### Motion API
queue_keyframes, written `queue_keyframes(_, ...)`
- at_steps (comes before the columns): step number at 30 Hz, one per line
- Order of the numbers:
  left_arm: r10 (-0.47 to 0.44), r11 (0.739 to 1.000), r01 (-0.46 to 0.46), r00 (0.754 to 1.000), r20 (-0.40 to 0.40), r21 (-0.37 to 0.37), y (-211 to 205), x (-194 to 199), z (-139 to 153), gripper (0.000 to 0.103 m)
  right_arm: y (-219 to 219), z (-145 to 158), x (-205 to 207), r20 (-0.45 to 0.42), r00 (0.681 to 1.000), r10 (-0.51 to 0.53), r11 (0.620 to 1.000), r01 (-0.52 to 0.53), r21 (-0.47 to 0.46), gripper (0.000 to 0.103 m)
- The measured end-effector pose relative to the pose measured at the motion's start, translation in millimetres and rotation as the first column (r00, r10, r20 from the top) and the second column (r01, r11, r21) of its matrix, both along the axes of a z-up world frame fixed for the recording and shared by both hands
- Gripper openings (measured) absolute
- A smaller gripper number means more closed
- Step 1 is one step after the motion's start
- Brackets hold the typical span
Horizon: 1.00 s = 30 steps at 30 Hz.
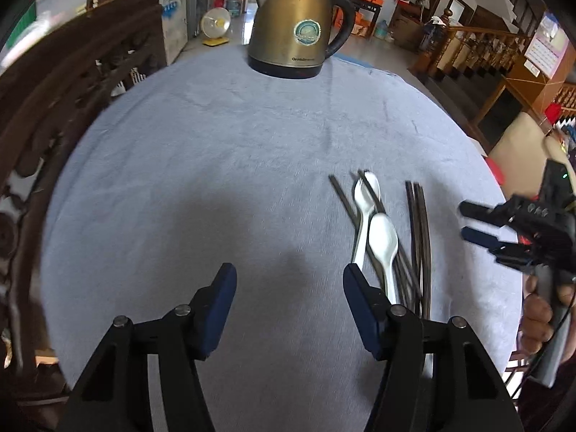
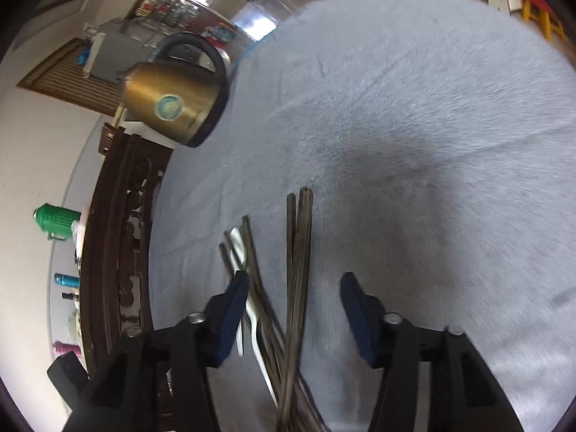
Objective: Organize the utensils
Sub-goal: 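Grasp a white spoon with the left tool while the right tool grasps dark chopsticks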
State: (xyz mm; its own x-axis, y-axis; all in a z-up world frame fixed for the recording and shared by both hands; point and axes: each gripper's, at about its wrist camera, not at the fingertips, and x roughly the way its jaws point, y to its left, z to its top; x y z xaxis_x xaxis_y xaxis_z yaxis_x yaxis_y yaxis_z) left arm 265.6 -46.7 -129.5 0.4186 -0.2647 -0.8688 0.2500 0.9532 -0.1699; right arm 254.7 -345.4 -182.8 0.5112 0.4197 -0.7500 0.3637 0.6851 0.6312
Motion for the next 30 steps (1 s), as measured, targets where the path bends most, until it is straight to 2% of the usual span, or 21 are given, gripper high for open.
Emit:
queue_keyframes(2,0.004,1.000,-0.004,1.000,-0.021,-0.010,-5,17,-5,0.062,-1,-9,14,-0.019,1.000,-0.001,1.000,0.001,0.005,0.049)
queue_keyframes(7,0.015,0.997,-0.024,0.993,-0.113,-0.073,-21,58,-22,0.052,-5,-27,32,-0.044,0.999,-0.018,0.999,0.020,0.039,0.045)
queue_keyframes(13,0.009,0.993,-0.031,0.983,-0.186,-0.116,-47,88,-42,0.048,-6,-42,46,-0.078,0.997,-0.023,0.995,0.030,0.092,0.031)
queue_keyframes(18,0.012,0.990,-0.048,0.966,-0.257,-0.133,-55,102,-61,0.029,-6,-41,58,-0.084,0.996,-0.021,0.997,0.027,0.076,0.025)
queue_keyframes(20,0.013,0.991,-0.043,0.972,-0.235,-0.124,-60,103,-60,0.029,-5,-40,62,-0.087,0.996,-0.007,0.999,0.012,0.053,0.022)
queue_keyframes(21,0.003,0.991,-0.035,0.971,-0.240,-0.126,-63,104,-61,0.029,-4,-40,62,-0.090,0.996,-0.002,0.999,0.006,0.042,0.015)
queue_keyframes(23,0.007,0.992,-0.036,0.972,-0.233,-0.120,-68,106,-62,0.028,-3,-40,64,-0.092,0.996,0.006,1.000,-0.004,0.022,0.009)
queue_keyframes(27,0.016,0.993,-0.041,0.977,-0.214,-0.110,-71,107,-65,0.011,-2,-39,61,-0.069,0.997,0.017,1.000,-0.017,-0.006,0.007)
queue_keyframes(30,0.015,0.993,-0.038,0.980,-0.198,-0.112,-69,109,-65,0.007,-1,-36,57,-0.035,0.999,0.028,1.000,-0.028,-0.004,0.006)
